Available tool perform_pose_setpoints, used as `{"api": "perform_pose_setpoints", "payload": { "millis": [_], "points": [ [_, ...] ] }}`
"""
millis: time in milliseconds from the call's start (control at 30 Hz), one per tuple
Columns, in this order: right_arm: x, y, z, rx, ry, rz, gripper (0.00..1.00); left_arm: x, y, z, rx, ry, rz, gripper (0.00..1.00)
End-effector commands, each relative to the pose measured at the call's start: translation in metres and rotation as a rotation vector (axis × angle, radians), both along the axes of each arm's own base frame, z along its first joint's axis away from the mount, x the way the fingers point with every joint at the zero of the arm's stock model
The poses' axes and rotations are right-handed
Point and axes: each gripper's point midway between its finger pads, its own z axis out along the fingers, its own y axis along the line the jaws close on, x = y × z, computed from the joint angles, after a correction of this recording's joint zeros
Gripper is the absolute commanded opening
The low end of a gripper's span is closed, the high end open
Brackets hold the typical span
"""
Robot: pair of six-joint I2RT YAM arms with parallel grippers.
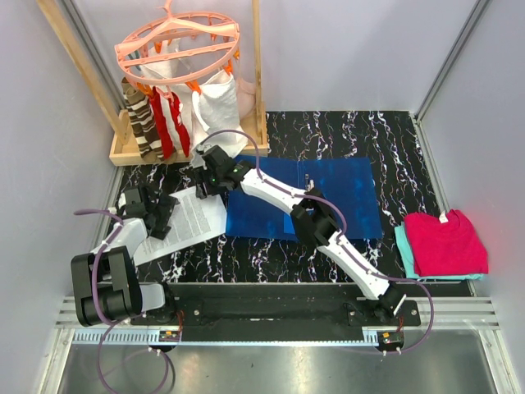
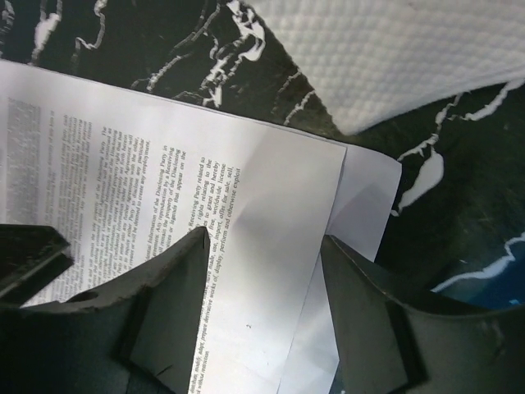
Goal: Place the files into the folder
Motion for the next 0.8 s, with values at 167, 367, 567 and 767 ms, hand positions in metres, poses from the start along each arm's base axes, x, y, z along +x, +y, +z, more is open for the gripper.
{"api": "perform_pose_setpoints", "payload": {
  "millis": [167, 367, 567, 767],
  "points": [
    [-0.038, 0.013, 0.006, 0.130, 0.180, 0.078, 0.70, 0.001, 0.004, -0.005, 0.021, 0.002, 0.012, 0.93],
    [-0.041, 0.011, 0.028, 0.232, 0.239, 0.105, 0.72, 0.002, 0.003, -0.002, 0.025, -0.007, 0.006, 0.93],
    [-0.047, 0.003, 0.030, 0.268, 0.270, 0.140, 0.69, 0.002, 0.000, -0.001, 0.018, -0.011, -0.017, 0.93],
    [-0.054, -0.005, 0.053, 0.373, 0.358, 0.157, 0.73, 0.000, -0.001, -0.002, 0.020, -0.013, -0.021, 0.93]
  ]
}}
